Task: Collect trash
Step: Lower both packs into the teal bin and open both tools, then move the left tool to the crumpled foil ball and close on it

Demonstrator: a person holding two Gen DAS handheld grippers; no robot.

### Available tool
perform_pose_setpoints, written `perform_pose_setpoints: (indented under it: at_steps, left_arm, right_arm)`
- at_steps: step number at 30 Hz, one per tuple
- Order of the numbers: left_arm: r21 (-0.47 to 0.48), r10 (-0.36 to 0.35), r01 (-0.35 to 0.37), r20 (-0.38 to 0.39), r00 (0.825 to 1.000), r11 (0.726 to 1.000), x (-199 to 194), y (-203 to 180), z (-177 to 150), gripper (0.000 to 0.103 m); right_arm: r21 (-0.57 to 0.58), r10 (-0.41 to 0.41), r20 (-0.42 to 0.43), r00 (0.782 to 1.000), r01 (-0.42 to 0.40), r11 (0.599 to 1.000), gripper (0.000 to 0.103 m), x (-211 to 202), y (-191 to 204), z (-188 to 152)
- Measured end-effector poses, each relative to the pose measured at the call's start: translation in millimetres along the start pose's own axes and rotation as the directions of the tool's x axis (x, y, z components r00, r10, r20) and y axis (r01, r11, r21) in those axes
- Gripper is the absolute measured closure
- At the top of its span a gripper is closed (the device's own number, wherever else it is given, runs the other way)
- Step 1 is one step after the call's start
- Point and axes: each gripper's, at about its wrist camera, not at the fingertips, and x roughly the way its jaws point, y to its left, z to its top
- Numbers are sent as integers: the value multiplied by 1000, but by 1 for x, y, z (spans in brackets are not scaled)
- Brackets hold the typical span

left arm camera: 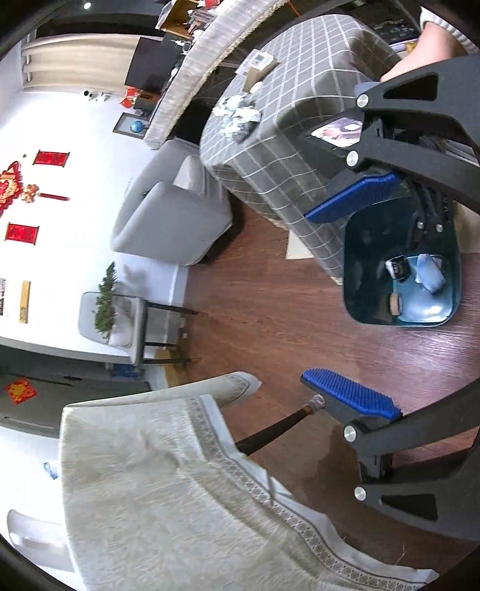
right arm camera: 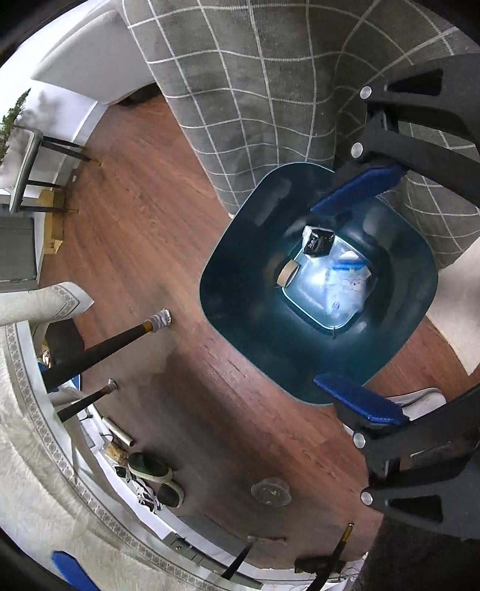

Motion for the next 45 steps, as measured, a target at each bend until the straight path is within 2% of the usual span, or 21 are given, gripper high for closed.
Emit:
perform_pose_setpoints:
  at_steps: [3,8,14,18,21,26,30,37,39,42,45]
  left_arm:
    - [28,45,-46,45,998,999,-6,-4,7,18]
    - [60,90,-93,57,994,994,-9,-8,17,15]
    - [33,103,-106,77,992,994,-8,-6,29,10]
    - [-11,44,-43,101,994,999,-11,-2,38,6]
    - [-22,30,-28,101,994,999,-10,-7,42,5]
    - [40,38,-42,113,993,998,-6,-28,46,5]
    - [76,16,-25,110,994,997,0,-46,49,5]
    - [92,-68,61,78,995,994,18,-83,55,5]
    - [97,-83,75,80,993,992,21,-92,56,5]
    - [103,-126,116,89,988,988,27,-110,59,5]
    - [128,-178,166,90,980,978,35,-133,60,5]
  right_arm:
    - [8,2,31,1000,-2,1000,15,-13,-4,1]
    - [33,14,126,992,-19,999,15,-46,-13,10]
    - [9,-2,265,964,0,1000,13,-97,-19,17]
    - [31,23,337,941,-36,999,12,-125,-29,20]
    - [26,0,367,930,-10,1000,10,-143,-36,19]
    - [36,-44,395,918,32,999,10,-164,-57,11]
    - [60,-94,410,907,76,995,10,-177,-74,5]
    - [141,-173,444,879,122,982,10,-212,-122,1]
    - [160,-186,441,878,126,979,7,-219,-137,3]
    - [165,-221,429,876,165,973,6,-227,-155,8]
    - [190,-246,453,857,177,966,6,-238,-176,10]
